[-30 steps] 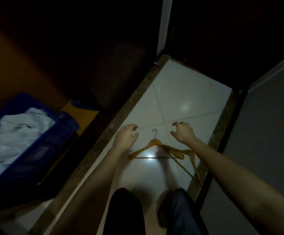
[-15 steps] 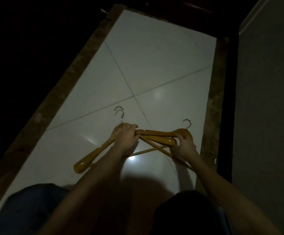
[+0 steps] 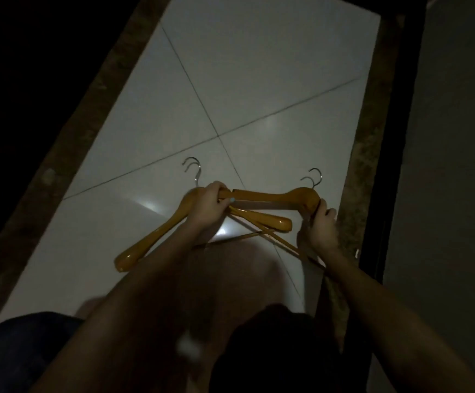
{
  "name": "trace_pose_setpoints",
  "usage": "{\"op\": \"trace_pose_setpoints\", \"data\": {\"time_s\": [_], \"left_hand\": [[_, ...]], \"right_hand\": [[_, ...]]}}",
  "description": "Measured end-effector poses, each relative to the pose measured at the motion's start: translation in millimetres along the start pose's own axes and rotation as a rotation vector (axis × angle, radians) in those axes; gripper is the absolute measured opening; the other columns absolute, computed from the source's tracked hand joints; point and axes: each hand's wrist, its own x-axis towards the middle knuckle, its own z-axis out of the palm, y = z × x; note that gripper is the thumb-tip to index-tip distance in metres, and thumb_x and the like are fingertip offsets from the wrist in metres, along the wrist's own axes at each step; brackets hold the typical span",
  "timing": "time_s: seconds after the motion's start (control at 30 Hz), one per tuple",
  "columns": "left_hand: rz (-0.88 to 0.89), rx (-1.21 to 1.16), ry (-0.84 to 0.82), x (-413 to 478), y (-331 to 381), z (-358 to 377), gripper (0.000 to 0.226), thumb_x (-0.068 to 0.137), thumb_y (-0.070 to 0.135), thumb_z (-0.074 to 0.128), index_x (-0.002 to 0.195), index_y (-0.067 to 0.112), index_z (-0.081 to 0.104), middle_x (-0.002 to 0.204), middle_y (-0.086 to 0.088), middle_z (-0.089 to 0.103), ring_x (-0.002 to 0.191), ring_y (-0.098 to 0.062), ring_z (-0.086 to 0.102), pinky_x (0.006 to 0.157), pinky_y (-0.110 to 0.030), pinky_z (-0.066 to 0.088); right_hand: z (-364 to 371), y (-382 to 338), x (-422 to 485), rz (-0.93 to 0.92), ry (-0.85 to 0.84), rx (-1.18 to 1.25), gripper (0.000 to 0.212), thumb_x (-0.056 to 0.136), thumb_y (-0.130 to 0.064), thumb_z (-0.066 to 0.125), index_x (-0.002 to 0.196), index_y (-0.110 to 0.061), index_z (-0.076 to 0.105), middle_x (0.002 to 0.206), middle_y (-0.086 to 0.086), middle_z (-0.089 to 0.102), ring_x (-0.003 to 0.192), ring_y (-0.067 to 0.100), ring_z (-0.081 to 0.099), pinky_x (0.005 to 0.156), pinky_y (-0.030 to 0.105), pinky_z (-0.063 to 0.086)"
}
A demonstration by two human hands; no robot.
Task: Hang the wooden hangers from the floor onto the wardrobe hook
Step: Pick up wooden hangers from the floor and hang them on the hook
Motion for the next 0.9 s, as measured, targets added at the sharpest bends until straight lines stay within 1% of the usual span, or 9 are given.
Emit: {"op": "trace_pose_setpoints", "data": {"time_s": [0.07,0.13,0.33,0.43,0.53,0.63,0.73,0.83,0.9], "left_hand": [[-0.001,-0.012,0.032,-14.3,23.9,-37.8,0.020,0.088,0.030,0.061,0.104,0.020,0.054,0.095,0.002,0.059,0.085,-0.015,0.057,0.071,-0.023,0.044],[-0.020,-0.040,0.049,-31.1,50.5,-82.9,0.021,0.087,0.030,0.062,0.101,0.017,0.056,0.097,-0.002,0.061,0.088,-0.019,0.058,0.075,-0.030,0.045],[-0.155,-0.182,0.195,-112.0,135.5,-245.9,0.024,0.089,0.025,0.063,0.108,0.012,0.059,0.100,-0.004,0.063,0.092,-0.020,0.059,0.077,-0.029,0.043],[-0.233,-0.241,0.310,-153.5,183.1,-332.6,0.027,0.085,0.024,0.067,0.107,0.010,0.061,0.102,-0.009,0.065,0.096,-0.026,0.060,0.082,-0.036,0.047],[-0.230,-0.267,0.419,-196.0,245.0,-421.4,0.027,0.086,0.020,0.067,0.110,0.009,0.061,0.104,-0.011,0.065,0.098,-0.026,0.060,0.083,-0.035,0.047],[-0.197,-0.274,0.547,-245.0,306.5,-507.4,0.023,0.087,0.017,0.065,0.108,0.009,0.062,0.102,-0.011,0.064,0.096,-0.024,0.059,0.078,-0.031,0.044],[-0.187,-0.277,0.687,-297.1,365.6,-587.8,0.023,0.089,0.019,0.064,0.109,0.011,0.061,0.101,-0.004,0.062,0.097,-0.022,0.058,0.080,-0.033,0.045],[-0.129,-0.259,0.852,-361.9,410.8,-657.9,0.025,0.090,0.021,0.062,0.113,0.012,0.059,0.106,-0.002,0.061,0.098,-0.016,0.055,0.083,-0.030,0.044],[-0.111,-0.248,0.962,-413.9,428.9,-691.9,0.025,0.090,0.022,0.061,0.114,0.014,0.059,0.105,0.000,0.059,0.095,-0.014,0.054,0.078,-0.027,0.042]], "right_hand": [[-45.5,-25.6,-15.5,-0.034,-0.030,0.074,0.047,0.095,-0.009,0.045,0.140,-0.006,0.029,0.120,0.024,0.042,0.094,0.041,0.053,0.084,0.048,0.050],[-92.2,-53.6,-29.5,-0.106,-0.039,0.060,0.047,0.097,-0.011,0.041,0.142,-0.009,0.029,0.118,0.024,0.044,0.092,0.042,0.054,0.081,0.044,0.048],[-243.0,-172.2,-78.5,-0.337,-0.078,0.067,0.051,0.095,-0.021,0.050,0.143,-0.014,0.032,0.105,0.024,0.058,0.091,0.042,0.058,0.075,0.043,0.049],[-333.3,-243.4,-107.5,-0.453,-0.116,0.071,0.050,0.094,-0.027,0.054,0.139,-0.015,0.036,0.105,0.019,0.063,0.092,0.038,0.061,0.074,0.041,0.050],[-426.2,-316.5,-137.2,-0.515,-0.139,0.086,0.057,0.093,-0.036,0.056,0.140,-0.012,0.035,0.105,0.017,0.065,0.093,0.036,0.063,0.076,0.042,0.051],[-514.2,-389.0,-170.6,-0.517,-0.173,0.150,0.069,0.089,-0.051,0.056,0.139,-0.010,0.032,0.093,0.014,0.064,0.087,0.035,0.065,0.072,0.042,0.052],[-593.7,-461.0,-205.8,-0.592,-0.259,0.209,0.055,0.088,-0.054,0.056,0.118,-0.009,0.046,0.084,0.012,0.063,0.069,0.025,0.064,0.061,0.037,0.050],[-654.4,-530.5,-252.3,-0.726,-0.293,0.294,0.044,0.088,-0.052,0.057,0.085,-0.008,0.058,0.078,0.012,0.064,0.066,0.023,0.064,0.063,0.038,0.052],[-677.2,-566.0,-288.9,-0.809,-0.285,0.363,0.049,0.087,-0.053,0.057,0.086,-0.005,0.063,0.078,0.012,0.066,0.071,0.024,0.066,0.064,0.039,0.054]]}}
